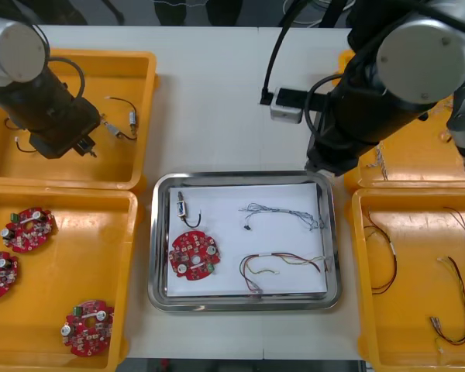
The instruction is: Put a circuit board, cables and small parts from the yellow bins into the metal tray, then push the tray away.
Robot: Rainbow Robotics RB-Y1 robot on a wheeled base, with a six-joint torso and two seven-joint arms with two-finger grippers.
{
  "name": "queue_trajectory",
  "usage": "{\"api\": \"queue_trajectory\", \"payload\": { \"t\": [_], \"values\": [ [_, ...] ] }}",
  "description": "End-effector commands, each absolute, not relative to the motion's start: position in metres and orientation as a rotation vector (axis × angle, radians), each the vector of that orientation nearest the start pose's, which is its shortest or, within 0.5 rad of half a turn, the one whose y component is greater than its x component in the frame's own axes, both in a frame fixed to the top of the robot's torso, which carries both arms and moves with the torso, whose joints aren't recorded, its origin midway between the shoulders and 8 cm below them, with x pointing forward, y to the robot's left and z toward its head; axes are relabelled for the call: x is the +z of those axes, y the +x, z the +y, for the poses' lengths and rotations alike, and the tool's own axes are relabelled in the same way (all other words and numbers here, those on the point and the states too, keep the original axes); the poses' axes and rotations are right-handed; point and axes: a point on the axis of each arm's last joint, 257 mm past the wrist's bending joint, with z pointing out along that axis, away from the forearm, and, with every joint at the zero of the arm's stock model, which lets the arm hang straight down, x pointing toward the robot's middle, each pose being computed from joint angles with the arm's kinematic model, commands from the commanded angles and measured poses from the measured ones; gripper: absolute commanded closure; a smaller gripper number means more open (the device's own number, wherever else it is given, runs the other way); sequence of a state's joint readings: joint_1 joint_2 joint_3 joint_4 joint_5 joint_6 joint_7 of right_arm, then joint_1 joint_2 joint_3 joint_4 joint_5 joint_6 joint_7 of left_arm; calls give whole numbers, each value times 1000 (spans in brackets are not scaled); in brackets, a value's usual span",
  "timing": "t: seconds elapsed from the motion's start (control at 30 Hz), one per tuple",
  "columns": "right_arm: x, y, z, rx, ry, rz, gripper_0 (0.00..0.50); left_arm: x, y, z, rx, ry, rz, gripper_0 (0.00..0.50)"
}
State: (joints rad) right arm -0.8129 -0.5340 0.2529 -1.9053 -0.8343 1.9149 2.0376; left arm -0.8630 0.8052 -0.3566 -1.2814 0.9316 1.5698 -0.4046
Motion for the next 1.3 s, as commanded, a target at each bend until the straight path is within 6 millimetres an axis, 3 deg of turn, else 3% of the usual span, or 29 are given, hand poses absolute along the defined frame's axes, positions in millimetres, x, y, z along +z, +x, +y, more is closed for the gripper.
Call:
{"api": "queue_trajectory", "payload": {
  "t": [0.03, 0.3, 0.47, 0.8, 0.9, 1.0, 1.3],
  "values": [
    [-71, 470, -133, -94, -1475, 2098, 0, -131, 540, 307, -260, -1038, 2552, 500],
    [-58, 481, -190, -151, -1318, 2175, 0, -108, 513, 270, -217, -829, 2617, 500],
    [-57, 481, -233, -161, -1194, 2242, 0, -98, 493, 234, -246, -690, 2658, 500],
    [-60, 473, -309, -130, -905, 2346, 0, -100, 470, 174, -250, -530, 2675, 500],
    [-66, 466, -341, -175, -793, 2384, 0, -109, 467, 152, -218, -459, 2658, 500],
    [-68, 459, -358, -237, -719, 2396, 0, -118, 464, 137, -202, -429, 2660, 500],
    [-95, 426, -375, -217, -468, 2472, 0, -148, 463, 85, -243, -388, 2631, 500]
  ]
}}
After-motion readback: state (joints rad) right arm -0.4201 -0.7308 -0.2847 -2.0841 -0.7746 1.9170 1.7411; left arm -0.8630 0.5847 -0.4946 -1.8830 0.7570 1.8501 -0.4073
